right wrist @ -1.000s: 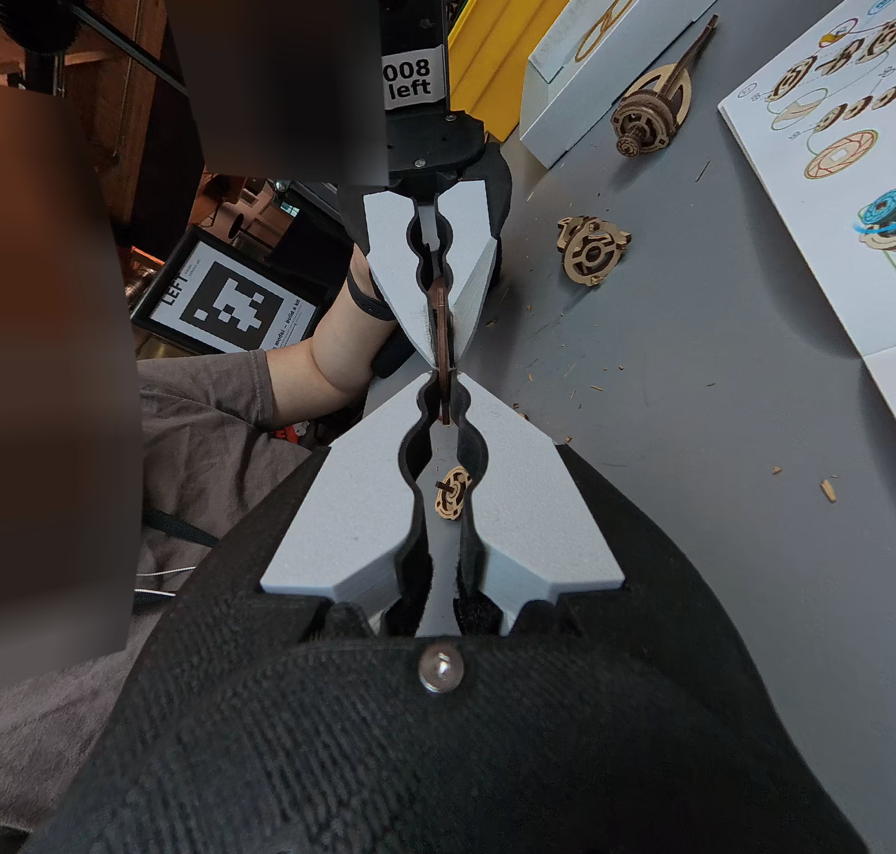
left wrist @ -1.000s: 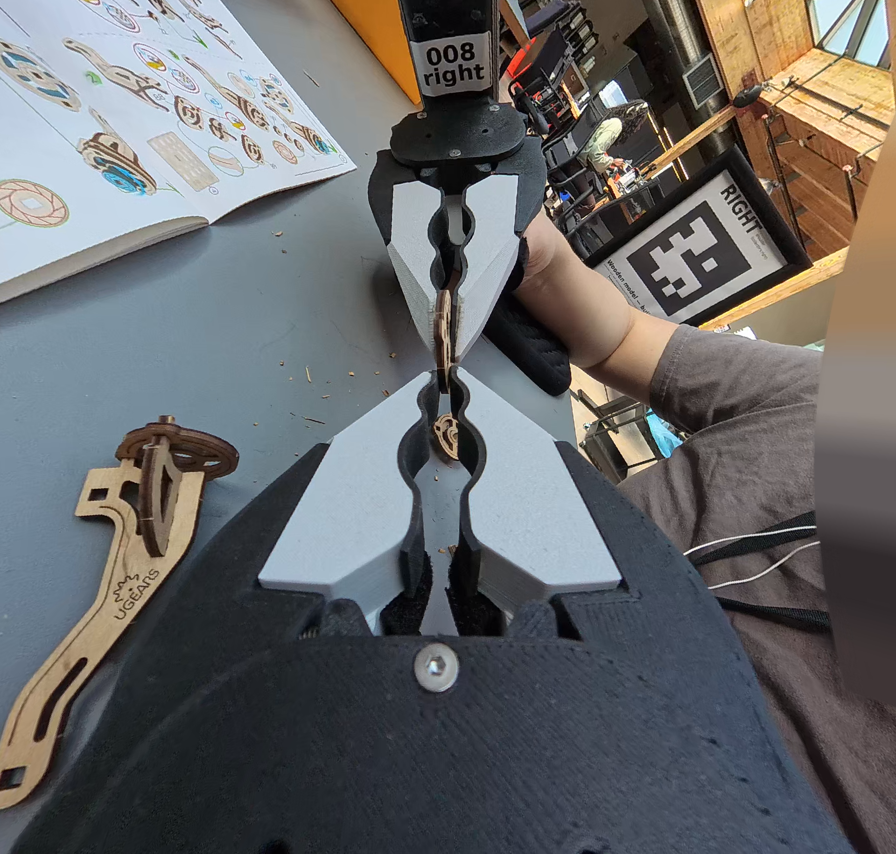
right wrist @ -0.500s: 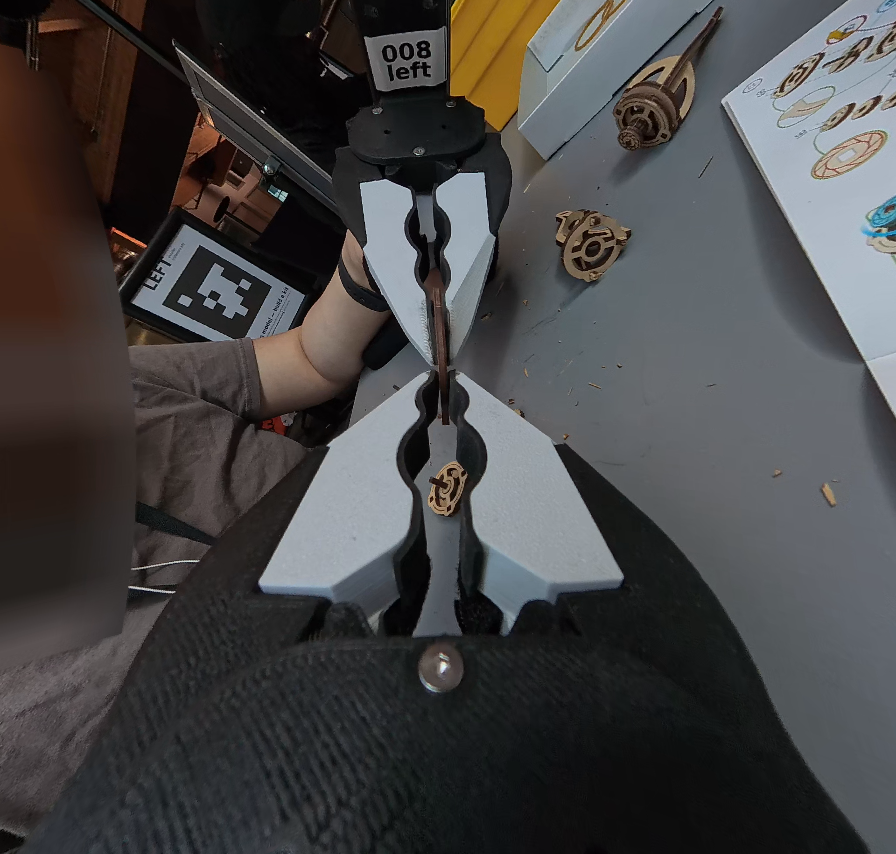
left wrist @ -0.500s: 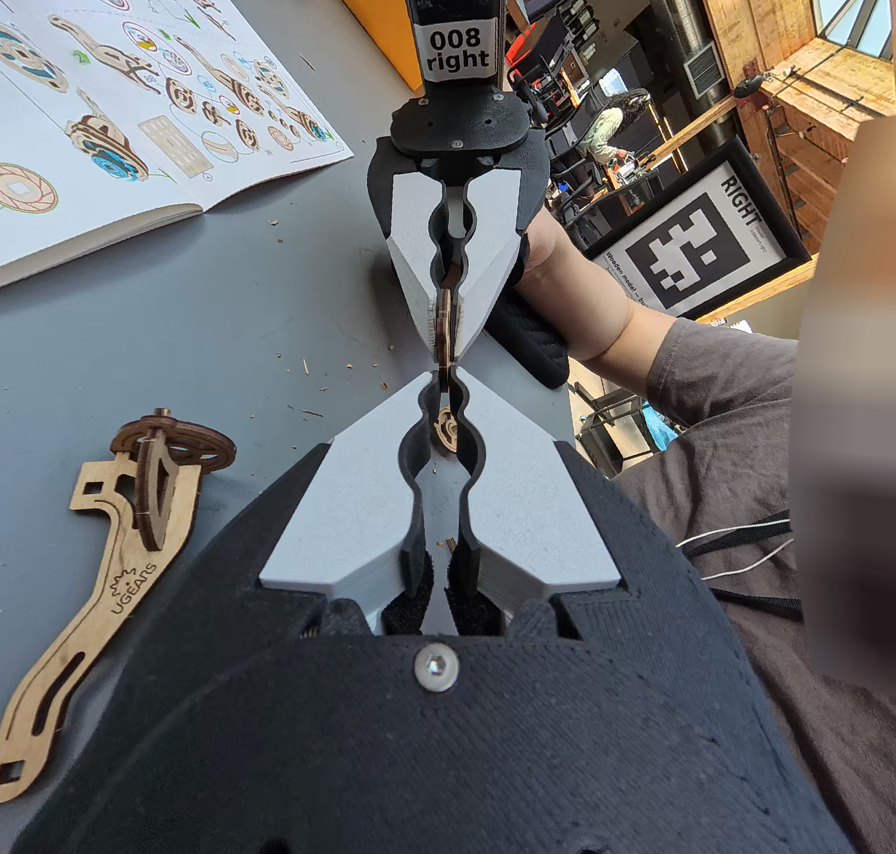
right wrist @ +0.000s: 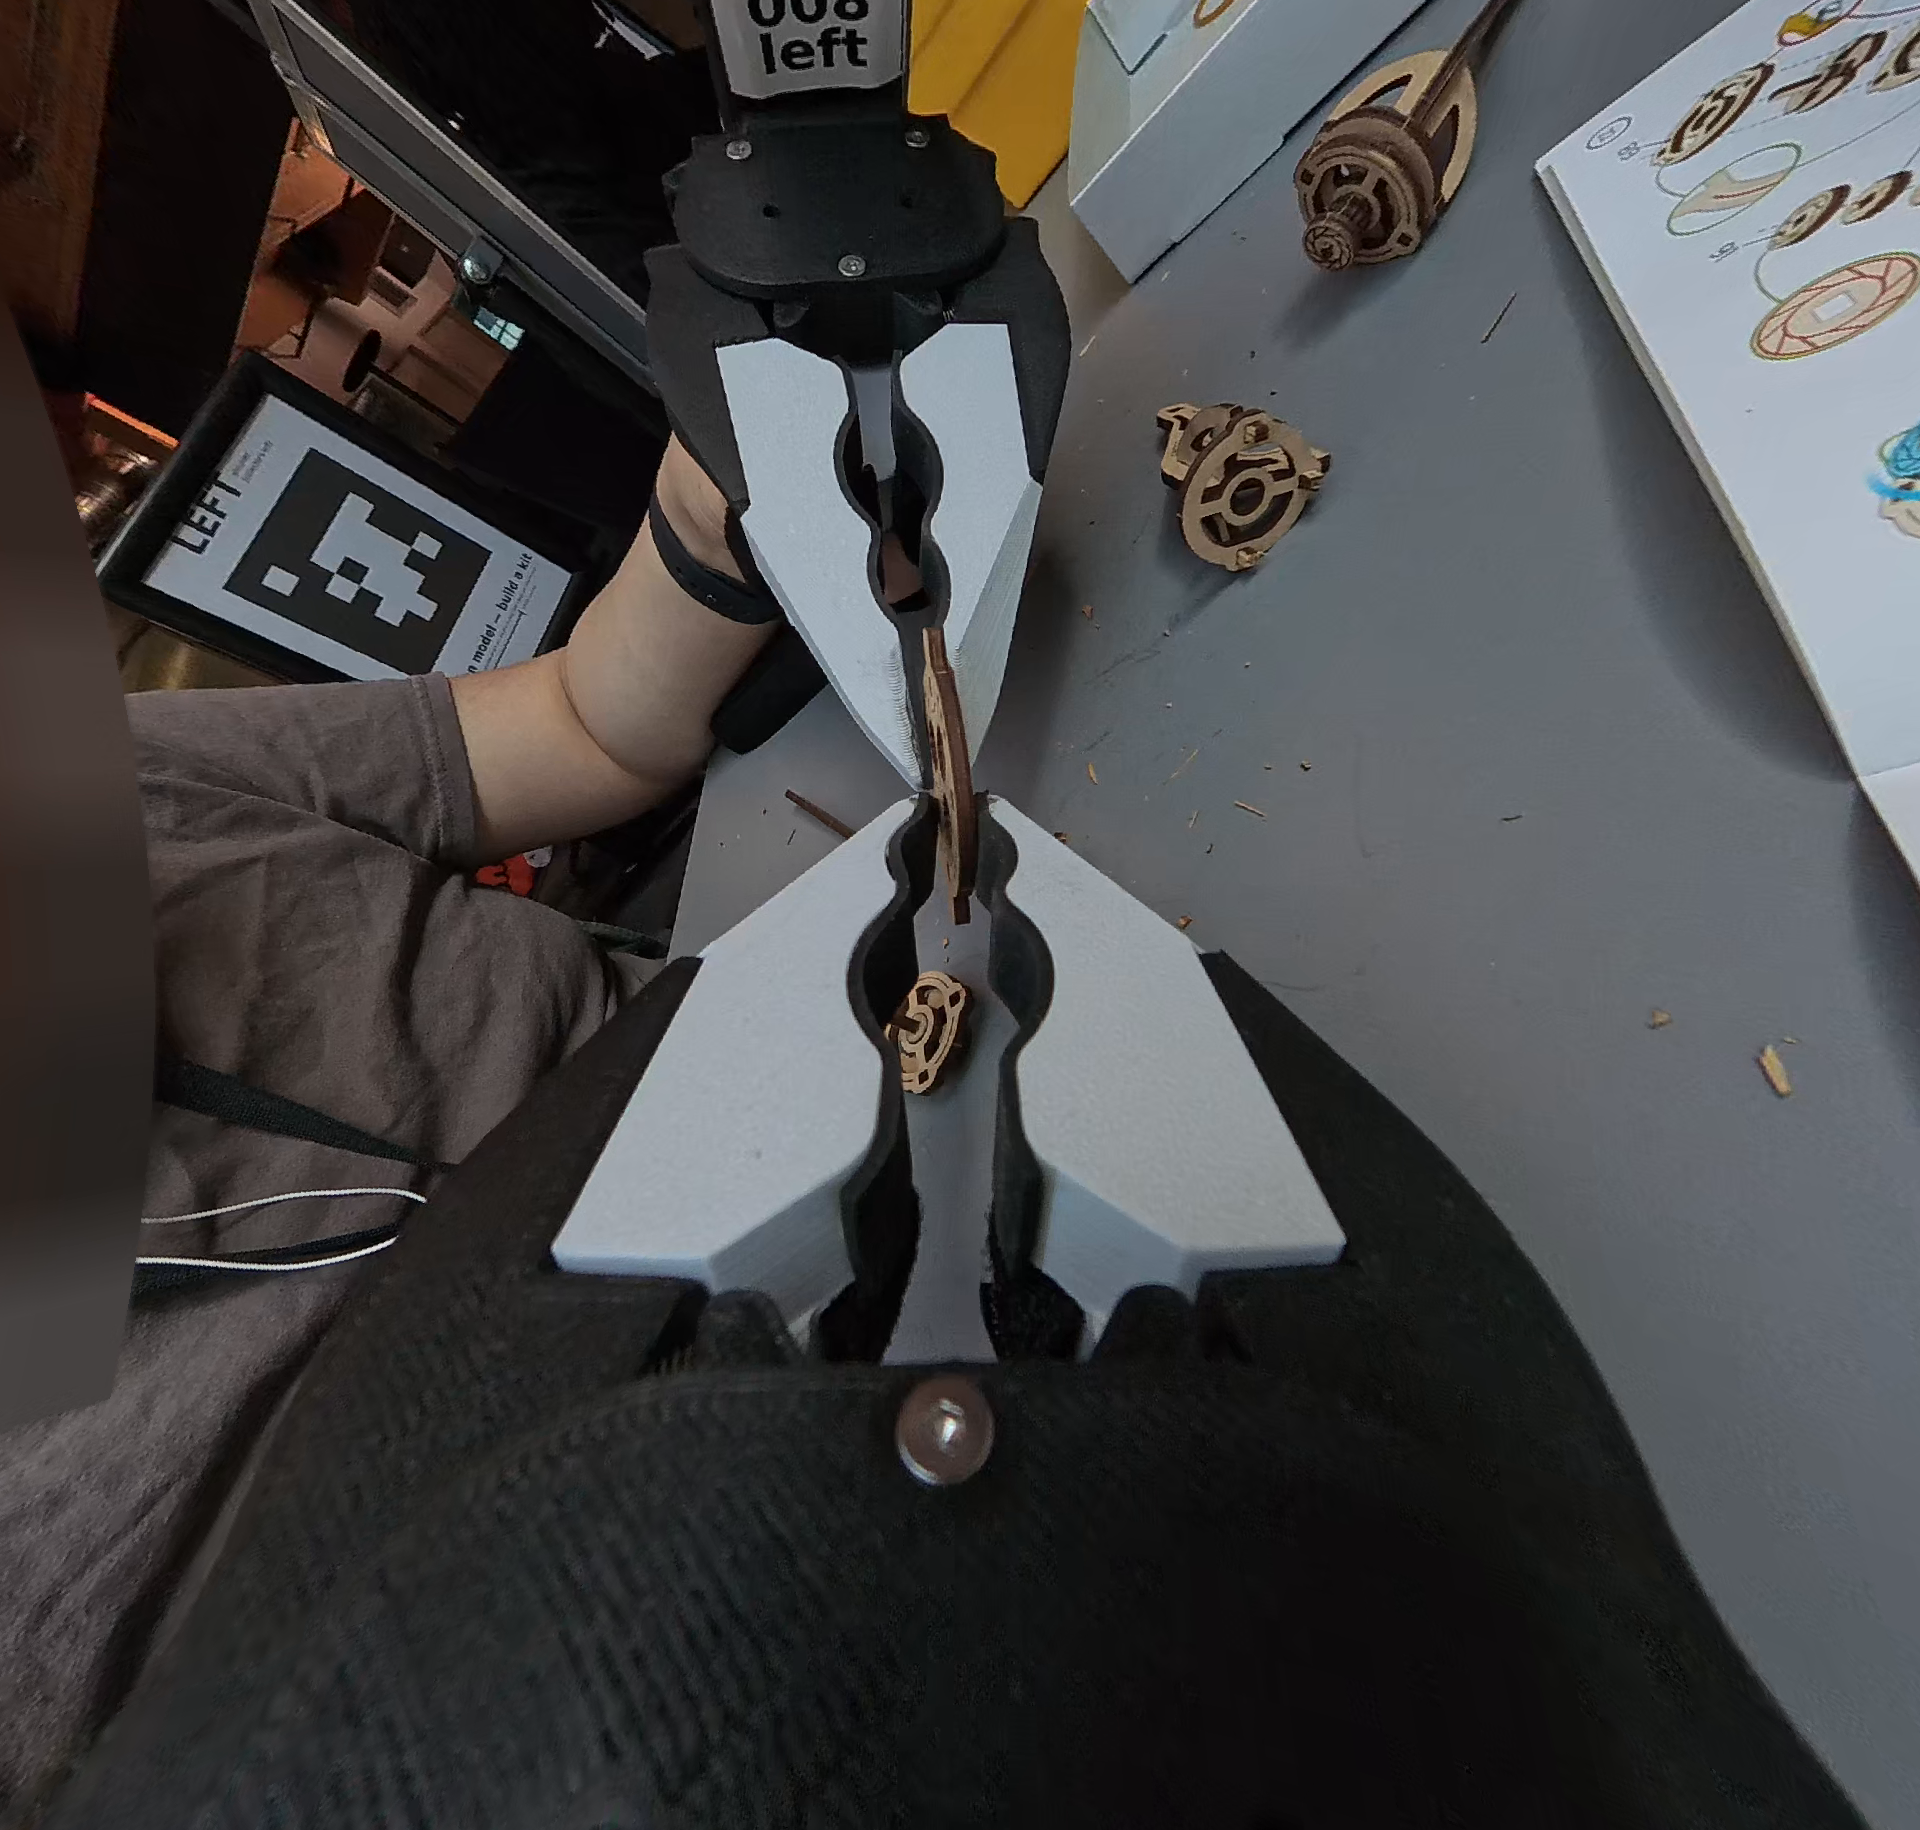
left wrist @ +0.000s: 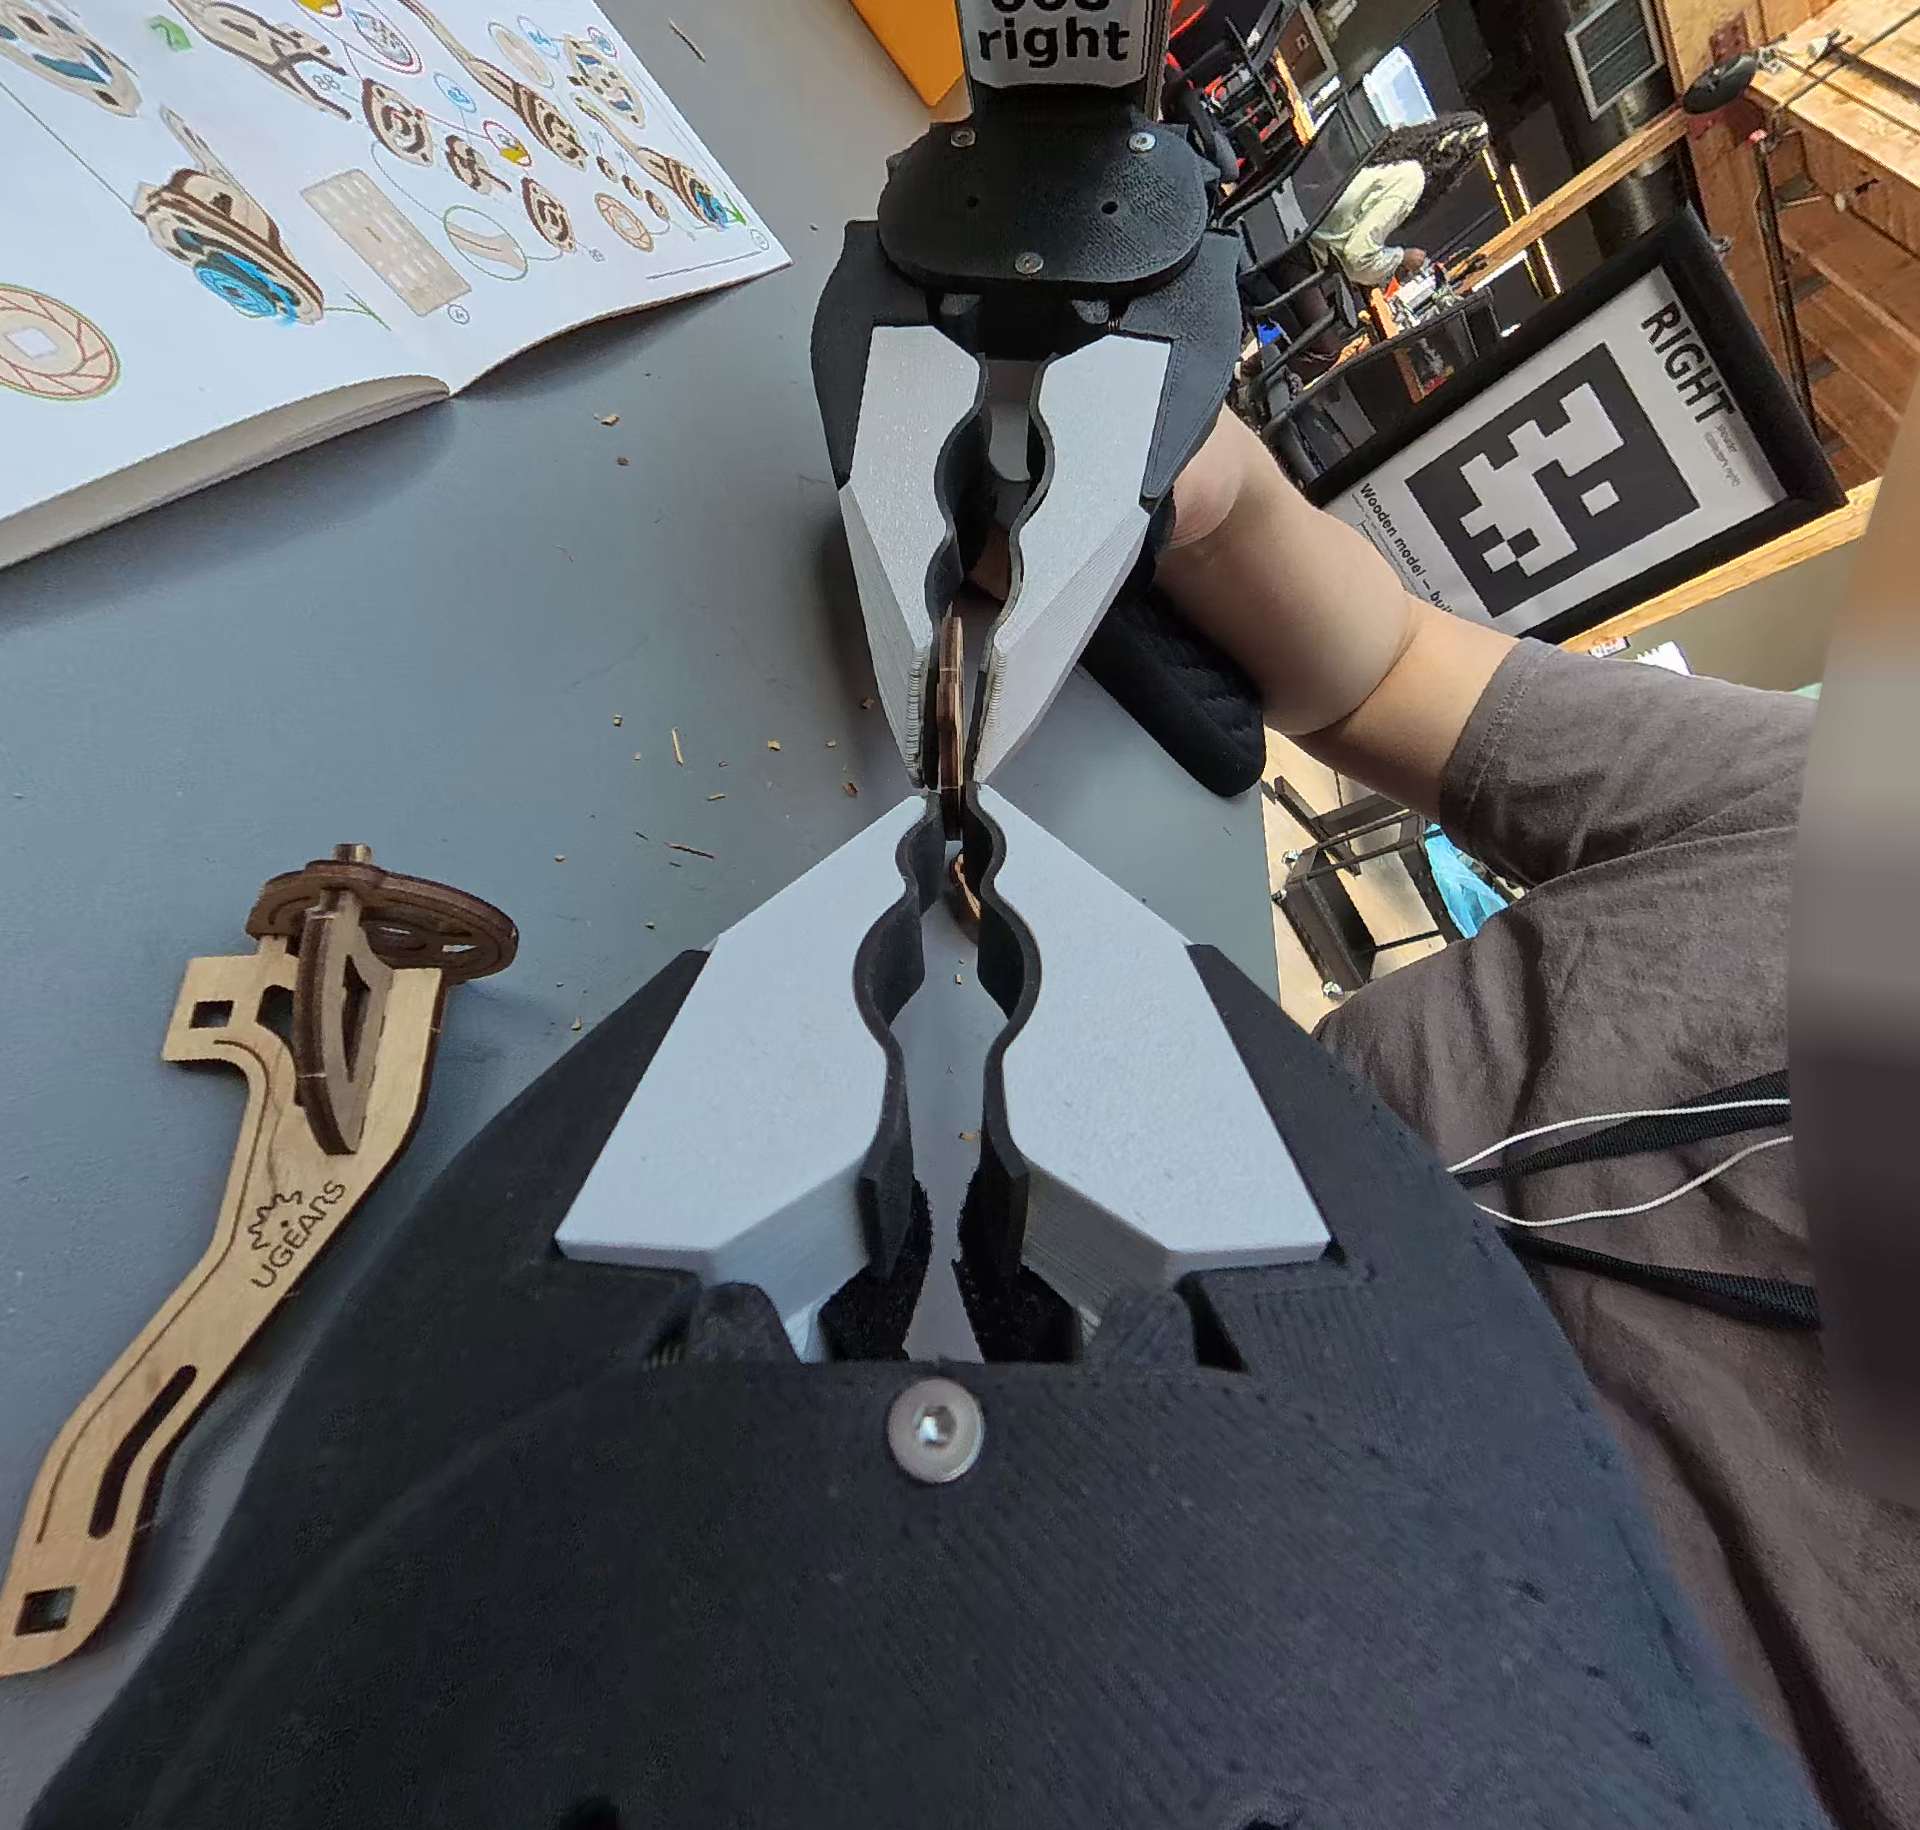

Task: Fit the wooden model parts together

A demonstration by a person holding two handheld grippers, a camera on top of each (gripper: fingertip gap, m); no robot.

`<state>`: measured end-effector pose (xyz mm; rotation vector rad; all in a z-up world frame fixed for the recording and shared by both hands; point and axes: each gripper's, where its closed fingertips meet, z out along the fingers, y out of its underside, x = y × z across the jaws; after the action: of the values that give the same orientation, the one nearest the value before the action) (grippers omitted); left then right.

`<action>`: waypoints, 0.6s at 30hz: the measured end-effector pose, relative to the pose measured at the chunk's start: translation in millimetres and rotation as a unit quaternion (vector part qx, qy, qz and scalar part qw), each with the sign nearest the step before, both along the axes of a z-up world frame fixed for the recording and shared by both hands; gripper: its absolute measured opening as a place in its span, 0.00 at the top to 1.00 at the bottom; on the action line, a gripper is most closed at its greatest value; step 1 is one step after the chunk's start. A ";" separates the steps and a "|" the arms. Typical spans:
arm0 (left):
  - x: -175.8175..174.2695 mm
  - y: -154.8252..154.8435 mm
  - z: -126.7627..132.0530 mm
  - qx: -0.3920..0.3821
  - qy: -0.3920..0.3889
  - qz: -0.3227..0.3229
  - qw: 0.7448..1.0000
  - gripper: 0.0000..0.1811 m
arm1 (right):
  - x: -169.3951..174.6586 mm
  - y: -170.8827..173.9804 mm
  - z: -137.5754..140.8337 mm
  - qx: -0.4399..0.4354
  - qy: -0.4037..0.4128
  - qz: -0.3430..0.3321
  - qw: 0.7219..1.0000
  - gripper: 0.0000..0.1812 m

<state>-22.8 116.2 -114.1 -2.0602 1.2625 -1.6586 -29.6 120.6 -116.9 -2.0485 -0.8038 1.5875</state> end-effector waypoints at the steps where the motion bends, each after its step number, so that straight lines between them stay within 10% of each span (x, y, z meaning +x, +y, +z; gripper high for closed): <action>1: -0.1 -0.2 -0.3 0.002 0.001 -0.001 1.000 1.00 | -0.1 -0.2 -0.2 0.000 0.000 0.001 1.000 0.98; 18: -0.2 0.1 -5.3 0.022 0.015 -0.001 1.000 1.00 | 1.3 2.5 -3.1 -0.005 -0.009 -0.010 1.000 0.97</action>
<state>-23.0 116.3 -119.4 -2.0669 1.2987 -1.5928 -28.3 123.1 -120.1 -2.0743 -0.7807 1.5689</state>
